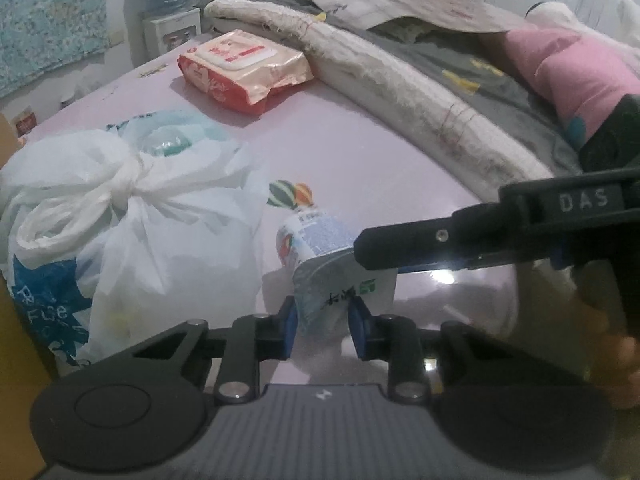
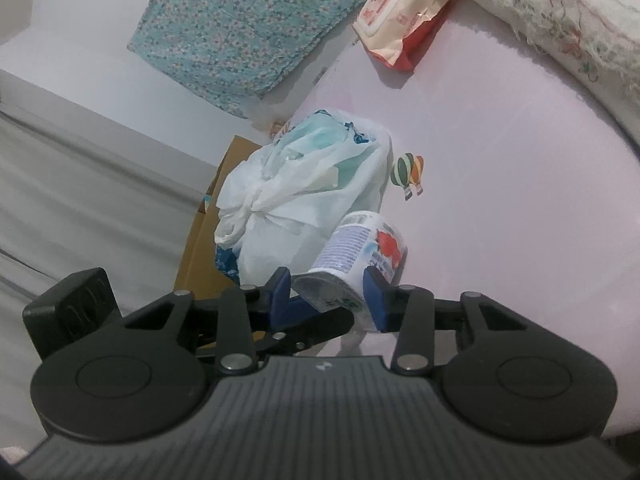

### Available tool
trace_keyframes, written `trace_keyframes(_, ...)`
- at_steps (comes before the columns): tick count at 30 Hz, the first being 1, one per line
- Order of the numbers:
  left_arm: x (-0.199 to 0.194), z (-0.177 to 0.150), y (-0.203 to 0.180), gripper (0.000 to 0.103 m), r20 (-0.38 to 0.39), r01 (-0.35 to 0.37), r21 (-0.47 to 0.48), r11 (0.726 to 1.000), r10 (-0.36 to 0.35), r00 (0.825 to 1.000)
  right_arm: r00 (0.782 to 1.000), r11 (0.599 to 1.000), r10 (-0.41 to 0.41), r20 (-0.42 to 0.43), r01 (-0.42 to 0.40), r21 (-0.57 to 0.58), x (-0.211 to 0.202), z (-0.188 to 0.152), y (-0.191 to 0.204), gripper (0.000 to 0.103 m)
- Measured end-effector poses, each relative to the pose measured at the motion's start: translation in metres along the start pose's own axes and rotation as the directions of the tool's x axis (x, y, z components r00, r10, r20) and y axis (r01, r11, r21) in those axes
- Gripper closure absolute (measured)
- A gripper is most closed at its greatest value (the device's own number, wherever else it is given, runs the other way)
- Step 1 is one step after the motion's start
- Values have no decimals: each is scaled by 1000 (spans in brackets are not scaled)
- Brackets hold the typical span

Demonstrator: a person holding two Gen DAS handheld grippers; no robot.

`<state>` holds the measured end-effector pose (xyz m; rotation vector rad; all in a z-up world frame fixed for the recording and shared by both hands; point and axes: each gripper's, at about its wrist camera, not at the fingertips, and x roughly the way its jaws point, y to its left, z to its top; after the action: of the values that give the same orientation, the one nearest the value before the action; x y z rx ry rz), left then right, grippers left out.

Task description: Organize soft objects

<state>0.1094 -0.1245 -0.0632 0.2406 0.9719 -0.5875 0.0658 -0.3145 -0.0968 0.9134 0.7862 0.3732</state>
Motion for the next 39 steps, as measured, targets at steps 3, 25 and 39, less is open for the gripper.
trace_keyframes(3,-7,5,-1,73,15,13,-1,1000,-13,1000,1000,1000,-5,7,5,13,-4,6,3,62)
trace_keyframes(25,12,44,44,45,23,115,-242,964,-113,993,998,969,59,36,-66,238,22,51,-22,58)
trace_keyframes(39,26,34,-12,28,59,-125,179,976,116,991,1000,992,1,10,-2,125,44,52,-20,58)
